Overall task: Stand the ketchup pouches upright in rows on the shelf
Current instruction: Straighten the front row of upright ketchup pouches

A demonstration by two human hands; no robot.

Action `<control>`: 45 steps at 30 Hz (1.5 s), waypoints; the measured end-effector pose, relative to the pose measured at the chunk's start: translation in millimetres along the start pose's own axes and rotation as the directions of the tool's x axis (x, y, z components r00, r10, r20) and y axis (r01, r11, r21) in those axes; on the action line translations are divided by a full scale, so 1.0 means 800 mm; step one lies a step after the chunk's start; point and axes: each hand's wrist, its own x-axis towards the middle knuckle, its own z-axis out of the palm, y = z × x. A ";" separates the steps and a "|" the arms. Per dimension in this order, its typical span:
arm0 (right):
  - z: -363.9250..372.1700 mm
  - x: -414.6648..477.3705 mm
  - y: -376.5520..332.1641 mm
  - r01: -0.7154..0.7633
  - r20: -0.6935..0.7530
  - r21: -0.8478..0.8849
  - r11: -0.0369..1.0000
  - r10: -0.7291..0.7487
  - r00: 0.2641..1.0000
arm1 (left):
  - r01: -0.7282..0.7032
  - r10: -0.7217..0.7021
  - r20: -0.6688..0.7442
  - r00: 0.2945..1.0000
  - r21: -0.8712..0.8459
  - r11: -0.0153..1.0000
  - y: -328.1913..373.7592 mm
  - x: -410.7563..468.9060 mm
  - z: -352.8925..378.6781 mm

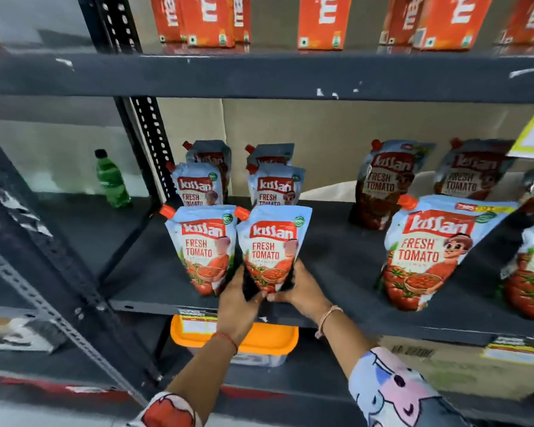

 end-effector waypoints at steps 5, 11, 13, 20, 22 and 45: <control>0.004 -0.007 -0.004 -0.008 -0.126 -0.038 0.999 0.003 0.992 | 0.005 -0.006 -0.023 1.000 -0.063 0.998 -0.001 0.001 0.006; -0.007 -0.018 -0.004 -0.034 -0.165 -0.043 0.999 0.026 0.986 | -0.058 0.058 0.000 0.998 -0.076 0.995 -0.003 -0.002 0.015; -0.005 -0.018 -0.005 -0.022 -0.154 -0.031 0.999 0.017 0.988 | -0.073 0.072 -0.006 0.997 -0.082 0.994 -0.004 -0.007 0.015; 0.047 -0.093 -0.021 0.202 -0.542 -0.260 0.944 -0.316 0.779 | -0.084 0.060 -0.418 0.907 -0.039 0.996 -0.031 -0.037 -0.044; 0.077 -0.094 -0.030 0.202 -0.362 -0.205 0.958 -0.266 0.893 | 0.041 -0.044 -0.488 0.872 -0.016 0.999 -0.045 -0.028 -0.072; 0.187 0.031 -0.054 -0.085 -0.232 -0.229 0.970 0.030 0.972 | 0.218 -0.201 0.121 0.972 -0.151 0.964 -0.081 0.070 -0.164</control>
